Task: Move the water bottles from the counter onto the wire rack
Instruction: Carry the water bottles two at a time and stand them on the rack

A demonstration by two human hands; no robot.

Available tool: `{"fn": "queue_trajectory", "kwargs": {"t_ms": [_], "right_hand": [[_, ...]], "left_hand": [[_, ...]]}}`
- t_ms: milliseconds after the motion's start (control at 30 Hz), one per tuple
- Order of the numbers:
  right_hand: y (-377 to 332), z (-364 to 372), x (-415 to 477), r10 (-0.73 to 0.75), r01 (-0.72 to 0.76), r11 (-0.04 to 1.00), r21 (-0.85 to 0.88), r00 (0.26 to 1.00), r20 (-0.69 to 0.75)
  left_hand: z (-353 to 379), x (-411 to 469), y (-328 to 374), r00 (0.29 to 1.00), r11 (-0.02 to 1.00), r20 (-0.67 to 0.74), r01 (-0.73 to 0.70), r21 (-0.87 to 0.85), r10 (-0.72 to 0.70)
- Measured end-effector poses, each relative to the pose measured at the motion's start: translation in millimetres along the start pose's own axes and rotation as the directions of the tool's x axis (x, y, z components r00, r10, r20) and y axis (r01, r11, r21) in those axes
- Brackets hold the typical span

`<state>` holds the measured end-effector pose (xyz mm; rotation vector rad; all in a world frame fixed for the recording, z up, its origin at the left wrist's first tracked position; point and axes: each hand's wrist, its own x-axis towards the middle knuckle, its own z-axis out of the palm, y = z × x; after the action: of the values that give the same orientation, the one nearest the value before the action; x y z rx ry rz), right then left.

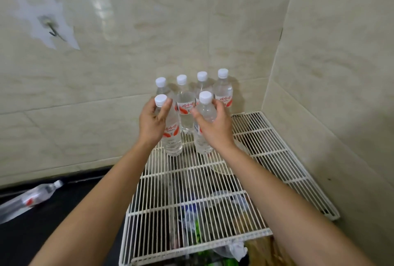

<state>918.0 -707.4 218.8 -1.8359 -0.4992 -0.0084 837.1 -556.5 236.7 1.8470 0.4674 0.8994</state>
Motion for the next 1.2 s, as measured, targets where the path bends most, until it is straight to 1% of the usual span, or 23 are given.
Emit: {"fn": "queue_trajectory", "kwargs": {"t_ms": [67,133,167,200,267,333,400,433,533,600,667,767,900,967,1067,1133,1200], "right_hand": [[3,-3,-1,-0.037,0.048,0.995,-0.084,0.992,0.122],[9,-5,-1,-0.028,0.065,0.990,-0.124,0.960,0.279],[15,-6,-2,-0.003,0.047,0.992,-0.119,0.938,0.346],[23,-8,-3,0.027,0.020,0.993,-0.114,0.918,0.397],[44,-10,-5,0.081,-0.032,0.993,-0.115,0.889,0.450],[63,-11,-8,0.150,-0.099,0.986,-0.131,0.870,0.470],[77,-9,-12,0.203,-0.115,0.970,-0.214,0.869,0.452],[84,-6,-14,0.200,-0.089,0.959,-0.269,0.886,0.418],[92,9,-20,0.107,0.030,0.916,-0.400,0.943,0.315],[95,20,-20,0.034,0.103,0.873,-0.477,0.962,0.270],[99,29,-16,-0.009,0.140,0.850,-0.508,0.967,0.253],[103,44,-10,-0.075,0.187,0.796,-0.576,0.974,0.213],[107,59,-3,-0.052,0.133,0.751,-0.647,0.989,0.142],[109,61,-2,-0.040,0.124,0.717,-0.686,0.990,0.137],[111,61,-5,-0.063,0.156,0.695,-0.702,0.986,0.157],[111,60,-7,-0.078,0.188,0.693,-0.696,0.979,0.187],[113,58,-5,-0.027,0.201,0.702,-0.684,0.966,0.256]], "left_hand": [[-3,0,-4,0.999,0.999,0.027,0.028,-0.018,-0.028],[-9,-2,-8,0.989,0.998,0.135,0.058,-0.004,-0.057],[-14,-5,-12,0.978,0.997,0.193,0.072,0.042,-0.079],[-18,-11,-18,0.962,0.989,0.240,0.109,0.101,-0.131],[-25,-26,-40,0.910,0.950,0.303,0.223,0.219,-0.284],[-28,-41,-66,0.864,0.898,0.316,0.288,0.332,-0.393],[-22,-52,-84,0.856,0.867,0.280,0.315,0.387,-0.435],[-16,-57,-89,0.870,0.867,0.244,0.320,0.381,-0.428],[2,-68,-96,0.935,0.893,0.118,0.275,0.357,-0.335],[7,-69,-105,0.960,0.899,0.104,0.201,0.388,-0.260],[10,-67,-110,0.962,0.888,0.099,0.190,0.419,-0.253],[14,-57,-108,0.949,0.854,0.099,0.219,0.472,-0.299],[15,-52,-112,0.947,0.772,0.076,0.207,0.601,-0.313],[15,-52,-116,0.947,0.746,0.075,0.196,0.636,-0.312],[17,-52,-114,0.947,0.743,0.071,0.197,0.640,-0.312],[16,-53,-112,0.950,0.759,0.092,0.178,0.626,-0.299],[13,-52,-117,0.938,0.787,0.140,0.177,0.591,-0.316]]}}
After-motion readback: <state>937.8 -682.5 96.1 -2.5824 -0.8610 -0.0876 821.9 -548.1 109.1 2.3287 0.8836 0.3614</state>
